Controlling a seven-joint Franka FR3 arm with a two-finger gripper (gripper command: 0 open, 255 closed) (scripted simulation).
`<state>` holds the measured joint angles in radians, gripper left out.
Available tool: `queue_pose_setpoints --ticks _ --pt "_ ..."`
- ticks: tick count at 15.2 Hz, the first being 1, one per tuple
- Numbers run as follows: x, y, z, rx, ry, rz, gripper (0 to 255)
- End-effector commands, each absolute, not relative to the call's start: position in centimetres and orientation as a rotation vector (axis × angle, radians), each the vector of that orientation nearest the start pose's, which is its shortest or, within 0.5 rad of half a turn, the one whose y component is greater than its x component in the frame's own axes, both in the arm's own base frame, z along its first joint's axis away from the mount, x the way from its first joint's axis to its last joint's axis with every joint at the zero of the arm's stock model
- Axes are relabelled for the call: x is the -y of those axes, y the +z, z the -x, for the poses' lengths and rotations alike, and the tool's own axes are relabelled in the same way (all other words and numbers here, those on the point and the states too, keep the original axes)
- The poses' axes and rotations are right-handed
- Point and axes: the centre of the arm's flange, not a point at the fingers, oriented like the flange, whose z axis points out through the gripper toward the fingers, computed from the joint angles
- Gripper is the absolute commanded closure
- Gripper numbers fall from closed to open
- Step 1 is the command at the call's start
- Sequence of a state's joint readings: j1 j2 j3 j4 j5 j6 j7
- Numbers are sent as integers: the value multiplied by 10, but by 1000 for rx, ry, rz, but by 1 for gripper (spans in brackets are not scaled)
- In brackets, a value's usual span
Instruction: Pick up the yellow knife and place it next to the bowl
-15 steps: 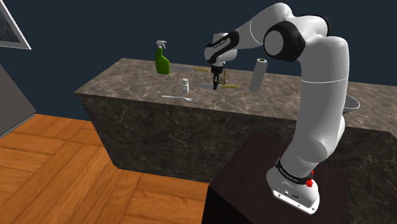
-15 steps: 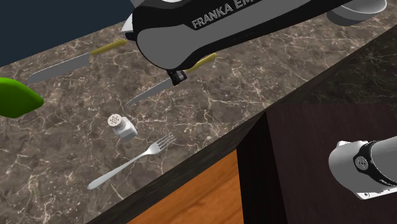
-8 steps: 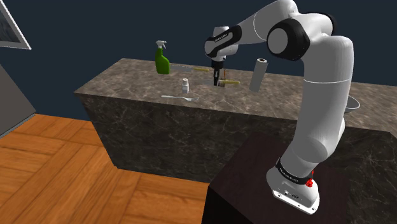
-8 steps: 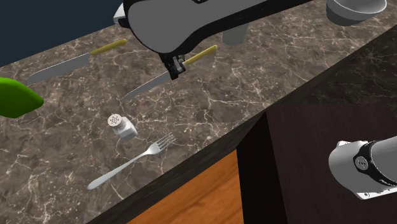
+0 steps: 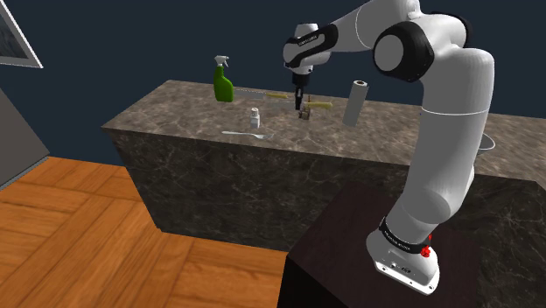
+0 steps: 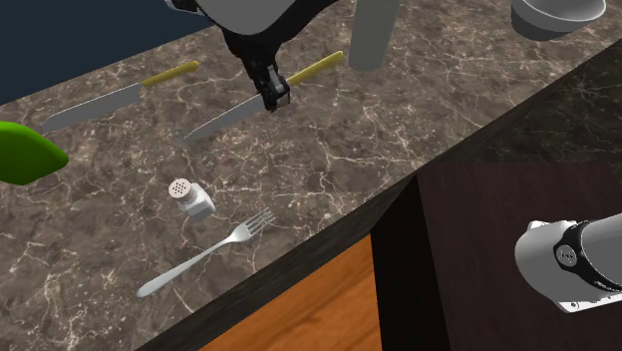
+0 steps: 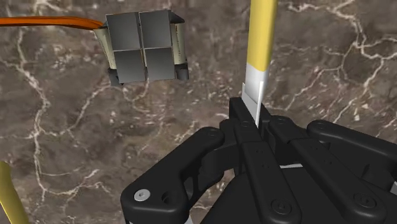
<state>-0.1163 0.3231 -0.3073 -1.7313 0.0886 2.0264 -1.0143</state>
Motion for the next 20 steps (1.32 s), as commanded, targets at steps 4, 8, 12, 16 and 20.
queue_pose_setpoints --ticks 4,8,12,16,20 --pt "243 427 -593 878 32 3021 255" --pt "243 448 -593 878 32 3021 255" --pt "243 469 -593 878 32 3021 255" --pt "250 479 -568 878 32 3021 255" --pt "264 480 -517 878 32 3021 255"
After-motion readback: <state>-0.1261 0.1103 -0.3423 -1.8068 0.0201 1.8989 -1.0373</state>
